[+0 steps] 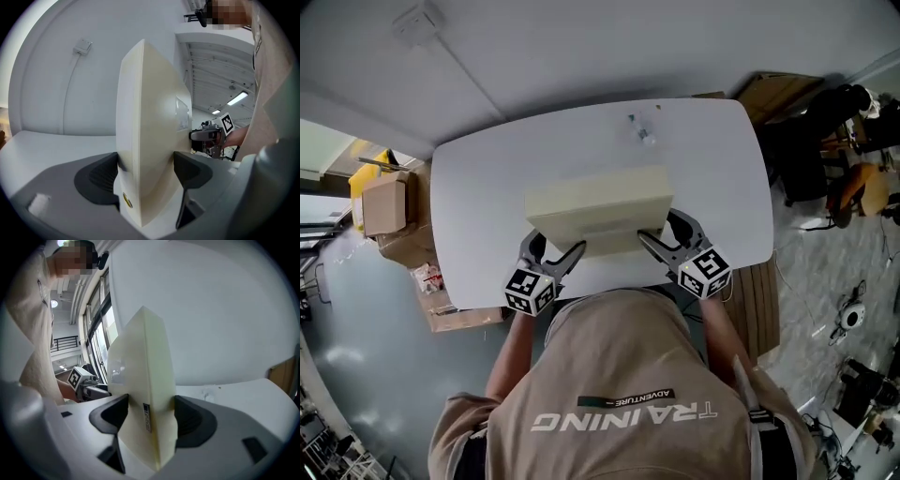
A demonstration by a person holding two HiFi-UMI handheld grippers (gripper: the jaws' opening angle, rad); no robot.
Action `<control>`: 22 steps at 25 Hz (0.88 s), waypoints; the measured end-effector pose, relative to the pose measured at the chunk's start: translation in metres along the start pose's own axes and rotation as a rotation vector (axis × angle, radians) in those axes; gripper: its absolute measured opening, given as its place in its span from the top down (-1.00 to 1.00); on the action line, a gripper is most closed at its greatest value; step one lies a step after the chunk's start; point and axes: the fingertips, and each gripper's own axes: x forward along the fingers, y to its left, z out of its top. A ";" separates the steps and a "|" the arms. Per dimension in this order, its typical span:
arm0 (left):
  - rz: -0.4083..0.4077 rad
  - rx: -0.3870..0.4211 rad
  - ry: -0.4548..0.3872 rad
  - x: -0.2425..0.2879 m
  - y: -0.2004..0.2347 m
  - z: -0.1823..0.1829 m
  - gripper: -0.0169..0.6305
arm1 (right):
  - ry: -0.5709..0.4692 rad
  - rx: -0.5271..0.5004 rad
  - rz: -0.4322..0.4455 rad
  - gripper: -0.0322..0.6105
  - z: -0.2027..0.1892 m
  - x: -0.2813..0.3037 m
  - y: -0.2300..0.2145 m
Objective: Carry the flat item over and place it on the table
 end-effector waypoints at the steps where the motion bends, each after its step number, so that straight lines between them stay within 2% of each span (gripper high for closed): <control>1: -0.015 -0.013 -0.004 0.002 0.003 -0.001 -0.15 | 0.004 0.005 -0.011 0.02 -0.001 0.003 -0.001; 7: -0.068 -0.059 0.016 0.009 0.028 -0.011 -0.15 | 0.040 0.026 -0.029 0.02 -0.013 0.024 -0.006; 12: -0.075 -0.112 0.013 0.028 0.039 -0.006 -0.15 | 0.046 0.038 -0.024 0.02 -0.004 0.034 -0.026; 22: -0.049 -0.153 0.027 0.062 0.066 -0.003 -0.15 | 0.053 0.182 -0.001 0.02 -0.014 0.064 -0.074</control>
